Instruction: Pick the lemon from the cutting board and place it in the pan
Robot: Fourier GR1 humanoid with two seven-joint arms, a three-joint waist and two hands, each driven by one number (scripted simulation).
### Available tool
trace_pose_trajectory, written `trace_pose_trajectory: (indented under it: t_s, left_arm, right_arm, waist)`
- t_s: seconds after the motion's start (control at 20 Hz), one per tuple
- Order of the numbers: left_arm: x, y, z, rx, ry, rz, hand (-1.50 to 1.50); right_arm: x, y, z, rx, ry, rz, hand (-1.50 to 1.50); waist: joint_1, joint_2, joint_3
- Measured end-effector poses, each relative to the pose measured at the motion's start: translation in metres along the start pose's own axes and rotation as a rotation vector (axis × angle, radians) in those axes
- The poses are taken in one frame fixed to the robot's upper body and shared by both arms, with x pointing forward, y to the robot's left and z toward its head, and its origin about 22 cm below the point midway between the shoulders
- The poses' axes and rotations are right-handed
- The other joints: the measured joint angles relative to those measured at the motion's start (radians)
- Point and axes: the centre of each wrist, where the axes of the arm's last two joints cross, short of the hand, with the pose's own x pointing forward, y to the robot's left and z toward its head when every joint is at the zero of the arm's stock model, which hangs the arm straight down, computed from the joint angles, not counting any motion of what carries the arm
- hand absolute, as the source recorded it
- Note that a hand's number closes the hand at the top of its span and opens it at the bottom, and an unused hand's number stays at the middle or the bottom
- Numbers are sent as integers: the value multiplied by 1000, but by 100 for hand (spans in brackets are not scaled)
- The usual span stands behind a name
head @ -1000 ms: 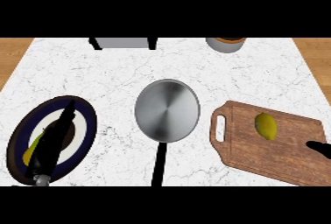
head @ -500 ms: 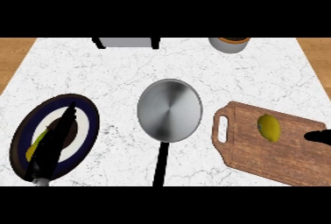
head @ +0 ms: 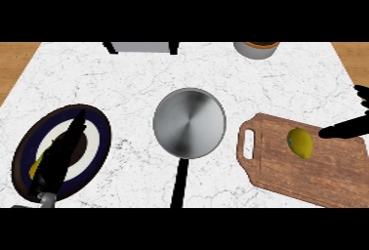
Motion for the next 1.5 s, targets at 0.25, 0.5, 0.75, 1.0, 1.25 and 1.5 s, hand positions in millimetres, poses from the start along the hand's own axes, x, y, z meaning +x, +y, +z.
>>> trace_pose_trajectory:
  t_s: [0.25, 0.5, 0.75, 1.0, 1.25, 1.5]
  left_arm:
    - [1, -3, 0, 2, -8, -2, 0]
    - [-2, -1, 0, -1, -7, -7, 0]
    - [-5, -1, 5, -3, 2, -6, 0]
    - [-2, 0, 9, -3, 3, -1, 0]
    - [-2, 1, 10, 1, 2, -7, 0]
    - [-4, 1, 11, 8, 6, -5, 0]
  right_arm:
    - [17, 11, -10, 68, 41, 93, -150]
    - [29, 22, -22, 133, 87, 155, -150]
    - [33, 34, -29, 175, 115, 188, -150]
    - [37, 48, -38, 205, 143, 224, -150]
    - [40, 60, -44, 224, 183, 252, -150]
    - [31, 65, -50, 237, 214, 276, -150]
  waist:
    - [4, 0, 0]
    - [5, 0, 0]
    - [0, -1, 0]
    - [0, -2, 0]
    - [-2, -2, 0]
    - [-7, -3, 0]
